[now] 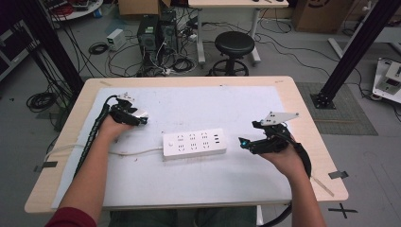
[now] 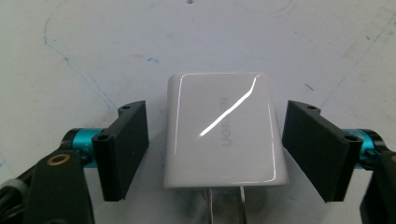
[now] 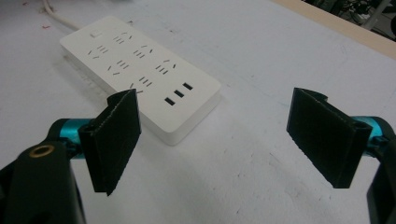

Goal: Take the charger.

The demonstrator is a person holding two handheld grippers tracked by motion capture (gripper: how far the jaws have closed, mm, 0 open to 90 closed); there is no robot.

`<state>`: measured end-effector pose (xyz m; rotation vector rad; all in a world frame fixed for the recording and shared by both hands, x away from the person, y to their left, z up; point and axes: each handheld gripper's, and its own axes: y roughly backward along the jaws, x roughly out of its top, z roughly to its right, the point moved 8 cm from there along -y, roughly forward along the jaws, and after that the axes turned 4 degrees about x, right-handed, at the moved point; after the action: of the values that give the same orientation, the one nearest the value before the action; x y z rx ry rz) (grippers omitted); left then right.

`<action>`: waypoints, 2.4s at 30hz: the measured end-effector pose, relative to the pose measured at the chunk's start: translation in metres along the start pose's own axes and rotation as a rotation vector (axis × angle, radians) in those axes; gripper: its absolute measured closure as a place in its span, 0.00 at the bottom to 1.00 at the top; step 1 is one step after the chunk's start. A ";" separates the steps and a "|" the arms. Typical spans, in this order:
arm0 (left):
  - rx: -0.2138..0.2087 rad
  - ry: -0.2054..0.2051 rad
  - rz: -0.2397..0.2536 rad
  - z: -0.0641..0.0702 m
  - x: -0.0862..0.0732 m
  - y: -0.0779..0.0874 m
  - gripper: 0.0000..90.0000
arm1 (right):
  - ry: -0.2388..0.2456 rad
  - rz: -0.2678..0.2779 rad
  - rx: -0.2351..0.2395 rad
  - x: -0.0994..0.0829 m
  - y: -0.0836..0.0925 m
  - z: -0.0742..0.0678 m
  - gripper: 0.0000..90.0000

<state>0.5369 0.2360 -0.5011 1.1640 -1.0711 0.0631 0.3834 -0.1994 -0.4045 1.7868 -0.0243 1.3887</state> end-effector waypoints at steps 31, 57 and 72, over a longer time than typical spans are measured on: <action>0.000 -0.031 -0.015 0.006 0.002 0.008 0.47 | -0.009 0.000 0.001 -0.002 -0.001 0.001 0.20; -0.066 -0.247 0.135 0.094 0.038 0.124 0.47 | 0.052 0.023 0.033 0.013 0.012 -0.019 0.20; -0.123 -0.290 0.170 0.124 0.027 0.132 0.47 | 0.044 0.019 0.030 0.011 0.012 -0.025 0.20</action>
<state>0.3994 0.1884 -0.3900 0.9874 -1.4095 -0.0399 0.3619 -0.1871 -0.3881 1.7845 0.0033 1.4487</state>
